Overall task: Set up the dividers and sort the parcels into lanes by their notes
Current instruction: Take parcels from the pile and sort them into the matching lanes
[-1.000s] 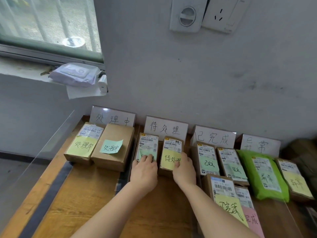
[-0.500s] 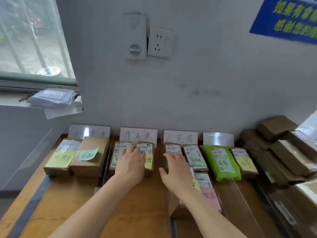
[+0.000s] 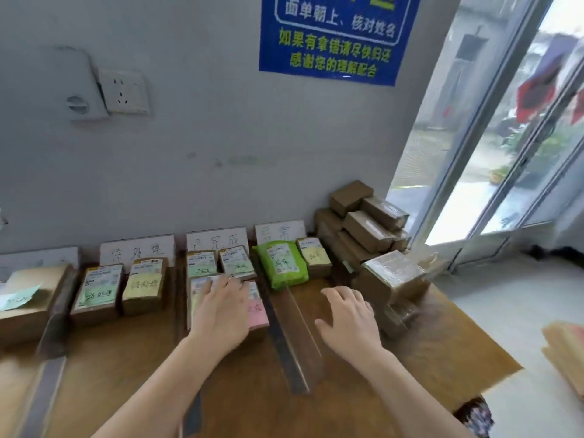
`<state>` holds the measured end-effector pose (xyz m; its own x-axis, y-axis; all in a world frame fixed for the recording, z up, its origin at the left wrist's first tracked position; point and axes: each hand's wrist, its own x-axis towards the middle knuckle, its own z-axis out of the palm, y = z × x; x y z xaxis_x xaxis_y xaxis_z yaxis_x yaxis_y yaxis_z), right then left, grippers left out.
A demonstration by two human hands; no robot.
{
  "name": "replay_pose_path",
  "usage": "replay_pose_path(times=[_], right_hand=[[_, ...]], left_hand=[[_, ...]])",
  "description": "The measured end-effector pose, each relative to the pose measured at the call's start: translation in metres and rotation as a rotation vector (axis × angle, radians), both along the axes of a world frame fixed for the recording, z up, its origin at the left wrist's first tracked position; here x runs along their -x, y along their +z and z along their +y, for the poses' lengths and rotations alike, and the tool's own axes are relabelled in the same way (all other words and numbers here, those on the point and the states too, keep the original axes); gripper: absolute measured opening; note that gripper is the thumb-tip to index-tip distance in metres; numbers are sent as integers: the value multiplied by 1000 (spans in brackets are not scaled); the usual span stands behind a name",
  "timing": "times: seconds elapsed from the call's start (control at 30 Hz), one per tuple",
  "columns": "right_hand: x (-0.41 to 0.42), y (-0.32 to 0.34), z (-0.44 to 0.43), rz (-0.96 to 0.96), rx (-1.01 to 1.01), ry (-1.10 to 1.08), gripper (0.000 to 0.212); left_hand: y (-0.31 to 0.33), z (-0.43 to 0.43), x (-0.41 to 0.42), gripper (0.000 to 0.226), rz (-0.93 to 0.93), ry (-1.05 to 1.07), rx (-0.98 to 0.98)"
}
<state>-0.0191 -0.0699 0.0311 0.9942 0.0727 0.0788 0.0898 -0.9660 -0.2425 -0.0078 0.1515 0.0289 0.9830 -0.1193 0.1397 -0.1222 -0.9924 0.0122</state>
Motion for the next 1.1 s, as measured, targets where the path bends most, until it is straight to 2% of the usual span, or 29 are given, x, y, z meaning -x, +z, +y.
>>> replay_pose_path(times=[0.4, 0.8, 0.93, 1.1], right_hand=[[44, -8, -183, 68, 12, -250, 52], [-26, -31, -300, 123, 20, -279, 56], [-61, -42, -327, 169, 62, -244, 55], [-98, -59, -349, 213, 54, -196, 53]], left_hand=[[-7, -188, 5, 57, 7, -229, -45], [-25, -322, -92, 55, 33, -304, -39], [-31, -352, -136, 68, 111, -257, -48], [-44, -366, -188, 104, 321, -125, -95]])
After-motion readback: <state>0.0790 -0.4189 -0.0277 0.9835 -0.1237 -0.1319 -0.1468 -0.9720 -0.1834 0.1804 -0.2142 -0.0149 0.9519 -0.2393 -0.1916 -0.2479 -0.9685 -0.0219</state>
